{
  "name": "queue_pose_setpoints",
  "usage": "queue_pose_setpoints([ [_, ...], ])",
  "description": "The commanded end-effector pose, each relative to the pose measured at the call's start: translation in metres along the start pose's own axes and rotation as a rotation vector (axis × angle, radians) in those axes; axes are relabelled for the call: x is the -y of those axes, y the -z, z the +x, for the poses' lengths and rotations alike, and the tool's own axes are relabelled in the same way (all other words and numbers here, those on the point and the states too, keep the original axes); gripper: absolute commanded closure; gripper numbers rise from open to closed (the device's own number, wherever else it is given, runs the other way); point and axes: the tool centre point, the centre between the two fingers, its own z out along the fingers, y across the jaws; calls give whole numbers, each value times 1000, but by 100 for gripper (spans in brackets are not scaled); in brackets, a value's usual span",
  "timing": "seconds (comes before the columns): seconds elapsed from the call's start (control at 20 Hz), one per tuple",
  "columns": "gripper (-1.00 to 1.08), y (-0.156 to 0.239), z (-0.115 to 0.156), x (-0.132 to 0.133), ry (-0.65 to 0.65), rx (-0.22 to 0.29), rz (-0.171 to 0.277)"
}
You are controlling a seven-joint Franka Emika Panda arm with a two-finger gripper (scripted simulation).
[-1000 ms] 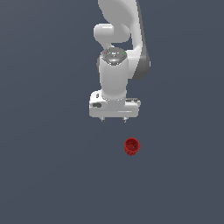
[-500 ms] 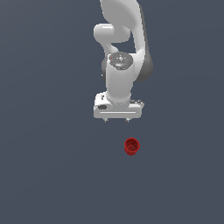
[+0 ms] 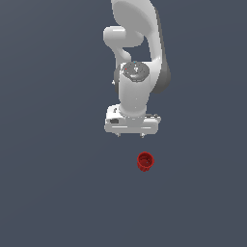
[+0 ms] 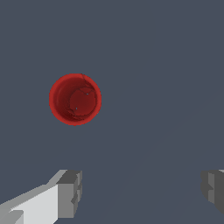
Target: Pick up the object and move it to a goal position.
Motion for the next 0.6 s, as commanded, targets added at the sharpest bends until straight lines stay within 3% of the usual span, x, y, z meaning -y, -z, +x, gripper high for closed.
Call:
queue_pose_setpoints([
  [0.0, -92, -4, 6, 5, -22, 2, 1],
  [0.55, -92, -40, 46, 46, -188, 11, 4],
])
